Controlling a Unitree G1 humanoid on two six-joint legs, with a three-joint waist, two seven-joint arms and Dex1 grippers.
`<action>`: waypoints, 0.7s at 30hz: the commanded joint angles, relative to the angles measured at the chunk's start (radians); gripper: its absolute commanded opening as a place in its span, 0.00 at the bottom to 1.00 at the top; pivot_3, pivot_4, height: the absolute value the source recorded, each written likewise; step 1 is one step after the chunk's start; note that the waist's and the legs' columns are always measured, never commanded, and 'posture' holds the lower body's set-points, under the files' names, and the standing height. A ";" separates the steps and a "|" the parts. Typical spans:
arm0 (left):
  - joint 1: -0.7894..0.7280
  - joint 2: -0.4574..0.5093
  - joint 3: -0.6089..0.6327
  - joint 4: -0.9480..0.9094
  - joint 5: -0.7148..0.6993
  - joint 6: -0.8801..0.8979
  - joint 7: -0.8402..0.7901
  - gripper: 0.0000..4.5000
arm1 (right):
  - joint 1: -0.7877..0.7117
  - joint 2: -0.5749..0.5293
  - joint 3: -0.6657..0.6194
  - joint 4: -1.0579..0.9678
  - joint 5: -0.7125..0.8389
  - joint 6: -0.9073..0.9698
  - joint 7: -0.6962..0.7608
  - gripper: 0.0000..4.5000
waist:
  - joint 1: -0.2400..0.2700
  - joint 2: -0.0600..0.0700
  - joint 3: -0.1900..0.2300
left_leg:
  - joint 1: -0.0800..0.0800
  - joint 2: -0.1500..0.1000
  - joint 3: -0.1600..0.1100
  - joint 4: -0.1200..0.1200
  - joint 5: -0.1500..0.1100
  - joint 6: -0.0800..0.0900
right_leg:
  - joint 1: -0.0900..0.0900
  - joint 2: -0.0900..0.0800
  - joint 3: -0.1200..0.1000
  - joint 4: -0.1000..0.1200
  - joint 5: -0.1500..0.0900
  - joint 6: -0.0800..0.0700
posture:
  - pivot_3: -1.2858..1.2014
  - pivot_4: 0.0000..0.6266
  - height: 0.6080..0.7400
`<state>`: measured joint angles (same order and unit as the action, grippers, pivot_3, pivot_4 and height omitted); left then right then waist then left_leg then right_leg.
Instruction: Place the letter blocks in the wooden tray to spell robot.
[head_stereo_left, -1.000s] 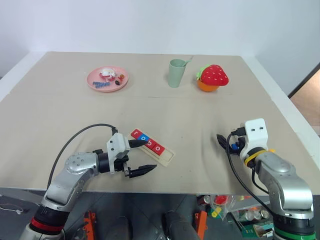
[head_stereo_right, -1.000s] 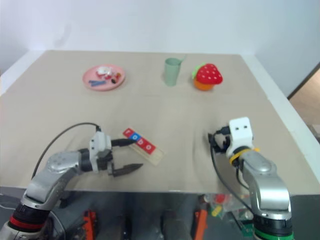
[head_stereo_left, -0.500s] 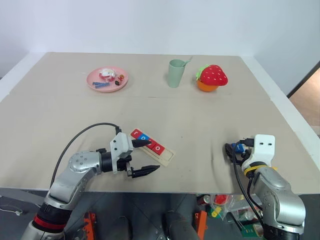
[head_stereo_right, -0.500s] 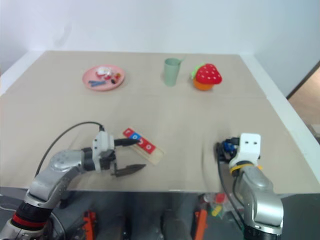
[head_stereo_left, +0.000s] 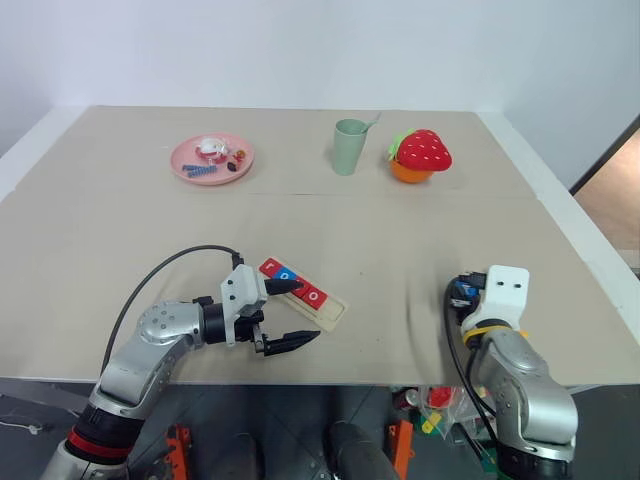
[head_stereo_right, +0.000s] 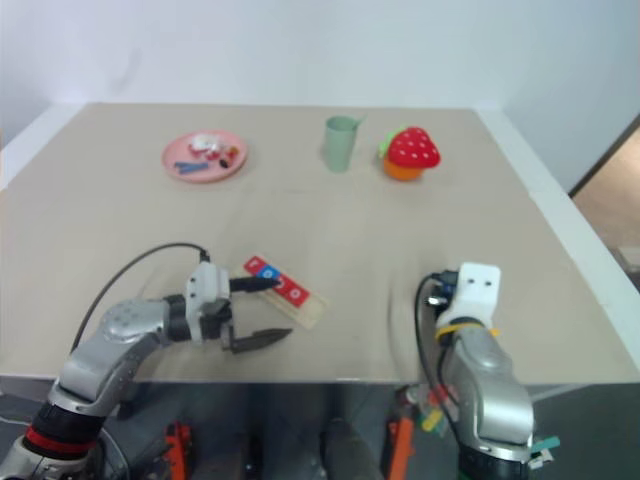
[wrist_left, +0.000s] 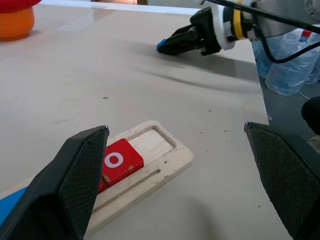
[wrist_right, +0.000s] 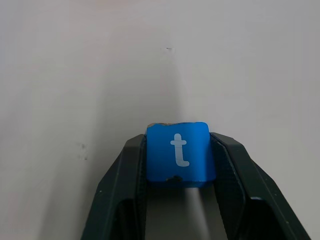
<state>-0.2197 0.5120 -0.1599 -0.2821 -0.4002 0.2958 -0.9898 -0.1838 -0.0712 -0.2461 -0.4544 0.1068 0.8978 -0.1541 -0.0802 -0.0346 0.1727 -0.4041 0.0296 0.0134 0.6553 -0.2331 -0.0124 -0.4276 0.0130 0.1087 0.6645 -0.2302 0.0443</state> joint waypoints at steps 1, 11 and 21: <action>-0.005 0.006 0.005 -0.018 -0.011 0.008 -0.003 1.00 | -0.125 0.106 0.043 -0.047 -0.051 0.036 -0.137 0.27 | -0.001 0.000 0.000 | 0.000 0.000 0.000 0.000 0.000 0.000 | 0.000 0.000 0.000 0.000 0.000 0.000 | 0.52 0.24 1.00; 0.007 -0.009 0.043 -0.008 0.016 -0.030 0.059 1.00 | -0.240 0.350 0.152 0.017 -0.098 0.069 -0.326 0.27 | 0.007 0.000 -0.001 | -0.016 -0.001 -0.002 -0.002 0.000 -0.001 | -0.013 -0.005 -0.002 0.001 0.000 -0.002 | 0.52 0.24 1.00; 0.003 -0.026 0.045 -0.006 0.019 -0.047 0.087 1.00 | -0.245 0.372 0.138 0.096 -0.046 0.159 -0.345 0.27 | 0.005 0.000 -0.001 | -0.017 -0.002 -0.004 0.000 0.000 -0.002 | -0.014 -0.002 -0.004 0.000 0.000 0.000 | 0.52 0.24 1.00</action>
<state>-0.2090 0.4855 -0.1272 -0.2724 -0.3750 0.2665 -0.9036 -0.4168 0.1713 -0.1161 -0.3513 0.0455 1.0445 -0.4949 -0.0750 -0.0344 0.1719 -0.4203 0.0286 0.0089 0.6552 -0.2329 -0.0143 -0.4407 0.0117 0.1036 0.6650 -0.2309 0.0442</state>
